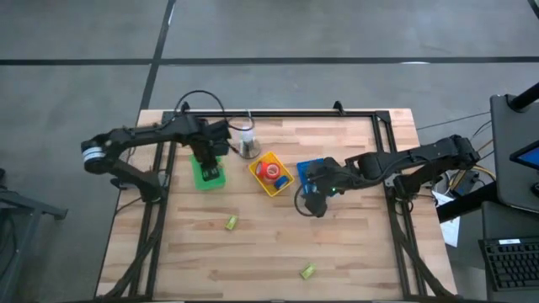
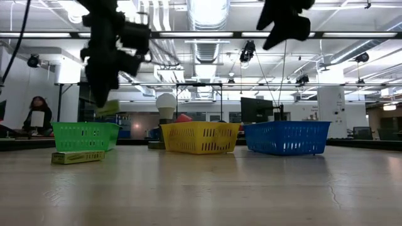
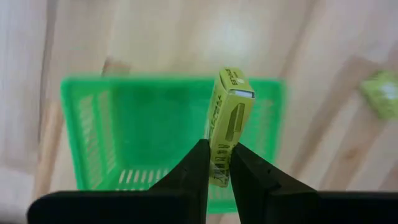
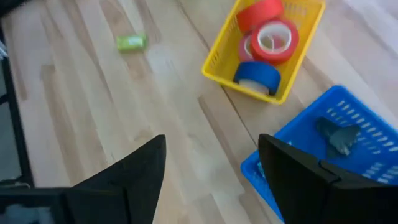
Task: Pick and place Stapler, Stapler remover, tape
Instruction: Put the top right staple box into the green basket, then put the bottom staple box into the green basket
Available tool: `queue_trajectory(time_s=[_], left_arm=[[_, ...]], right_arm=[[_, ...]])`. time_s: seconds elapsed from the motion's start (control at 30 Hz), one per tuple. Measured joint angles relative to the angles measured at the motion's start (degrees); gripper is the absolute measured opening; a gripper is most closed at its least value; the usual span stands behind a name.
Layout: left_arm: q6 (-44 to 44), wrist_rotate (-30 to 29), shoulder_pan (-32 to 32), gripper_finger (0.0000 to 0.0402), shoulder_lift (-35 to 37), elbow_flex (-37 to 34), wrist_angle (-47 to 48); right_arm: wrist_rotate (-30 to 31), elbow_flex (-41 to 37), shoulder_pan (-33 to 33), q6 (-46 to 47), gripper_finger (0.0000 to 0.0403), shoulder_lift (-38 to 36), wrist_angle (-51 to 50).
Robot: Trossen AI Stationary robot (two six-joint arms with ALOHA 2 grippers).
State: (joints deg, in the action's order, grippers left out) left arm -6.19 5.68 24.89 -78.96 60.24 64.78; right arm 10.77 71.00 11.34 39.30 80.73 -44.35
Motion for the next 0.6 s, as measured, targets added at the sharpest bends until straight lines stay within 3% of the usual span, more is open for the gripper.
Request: queue_trajectory(time_s=[0.1, 0.37, 0.6], left_arm=[[1.5, -0.3, 3.1, 0.0053, 2.0, -5.0, -2.3], [5.2, -0.5, 5.8, 0.0067, 1.6, -10.6, -5.3], [8.0, -0.7, 5.8, 0.0128, 1.6, -10.2, -6.6]], right_arm=[[-1.1, -2.4, 0.1, 2.2, 0.0244, 0.0, 0.0], [-13.4, -10.4, 2.7, 7.1, 0.0254, 0.0, 2.7], [-15.4, -15.2, 9.0, 0.9, 0.0275, 0.2, 10.7]])
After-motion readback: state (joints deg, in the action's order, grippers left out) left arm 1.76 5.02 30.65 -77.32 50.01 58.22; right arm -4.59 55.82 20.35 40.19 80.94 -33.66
